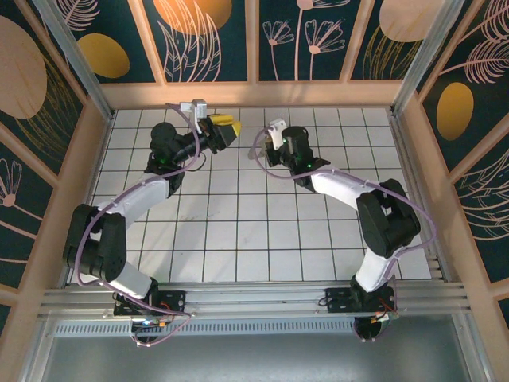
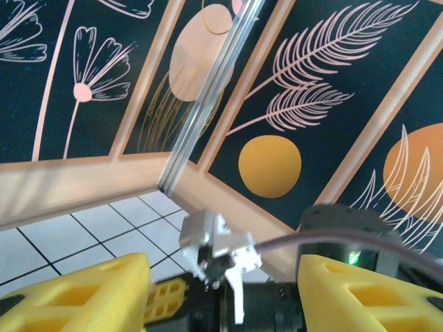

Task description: Put the keys on the keyring

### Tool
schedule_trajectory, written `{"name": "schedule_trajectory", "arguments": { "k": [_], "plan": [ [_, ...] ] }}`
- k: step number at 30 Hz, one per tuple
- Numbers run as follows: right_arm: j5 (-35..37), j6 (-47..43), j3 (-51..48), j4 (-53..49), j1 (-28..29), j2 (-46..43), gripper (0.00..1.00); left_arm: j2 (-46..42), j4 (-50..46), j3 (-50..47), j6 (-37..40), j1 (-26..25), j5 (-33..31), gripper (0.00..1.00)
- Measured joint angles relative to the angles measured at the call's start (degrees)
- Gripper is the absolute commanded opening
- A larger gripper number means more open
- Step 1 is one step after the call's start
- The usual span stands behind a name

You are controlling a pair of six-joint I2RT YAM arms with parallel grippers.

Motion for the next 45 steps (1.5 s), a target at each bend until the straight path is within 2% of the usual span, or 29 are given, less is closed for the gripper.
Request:
{"name": "schedule_trajectory", "arguments": {
  "k": [9, 10, 11, 30, 33, 34, 35, 40, 42, 45],
  "plan": [
    [1.33, 8.22, -14.36, -2.21, 2.29, -4.55, 0.00, -0.37, 0.00, -0.31, -0.66, 0.00, 0.31, 0.60],
    [1.51, 8.85, -15.10, -2.60, 2.89, -5.05, 0.00, -0.37, 0.04, -0.42, -0.68, 0.00, 0.37, 0.66],
    [1.99, 9.73, -15.85, -2.93, 3.54, -5.49, 0.00, -0.46, 0.09, -0.72, -0.76, 0.00, 0.50, 0.68],
    [4.35, 19.15, -23.96, -6.54, 8.57, -7.19, 0.00, -1.36, -1.05, -2.12, -1.11, 0.00, 0.66, 0.70],
    [4.04, 20.37, -25.16, -7.10, 9.44, -9.03, 0.34, -1.36, -1.05, -2.12, -1.16, 0.00, 0.68, 0.71],
    [3.82, 21.09, -25.83, -7.45, 9.77, -10.29, 0.43, -1.36, -1.05, -2.12, -1.18, 0.00, 0.68, 0.95],
    [3.63, 21.29, -26.49, -7.93, 10.10, -11.67, 0.49, -1.36, -1.09, -2.12, -1.29, 0.00, 0.74, 0.99],
    [2.29, 22.91, -29.09, -11.37, 11.06, -22.73, 0.78, -1.40, -1.77, -2.12, -1.66, 0.00, 0.92, 0.99],
    [2.19, 23.47, -29.20, -12.57, 10.84, -27.89, 0.86, -1.60, -1.88, -2.12, -1.66, 0.00, 0.90, 0.99],
    [2.14, 23.82, -29.11, -13.46, 9.94, -34.51, 0.93, -2.16, -1.97, -2.14, -1.64, 0.00, 0.87, 0.99]
  ]
}}
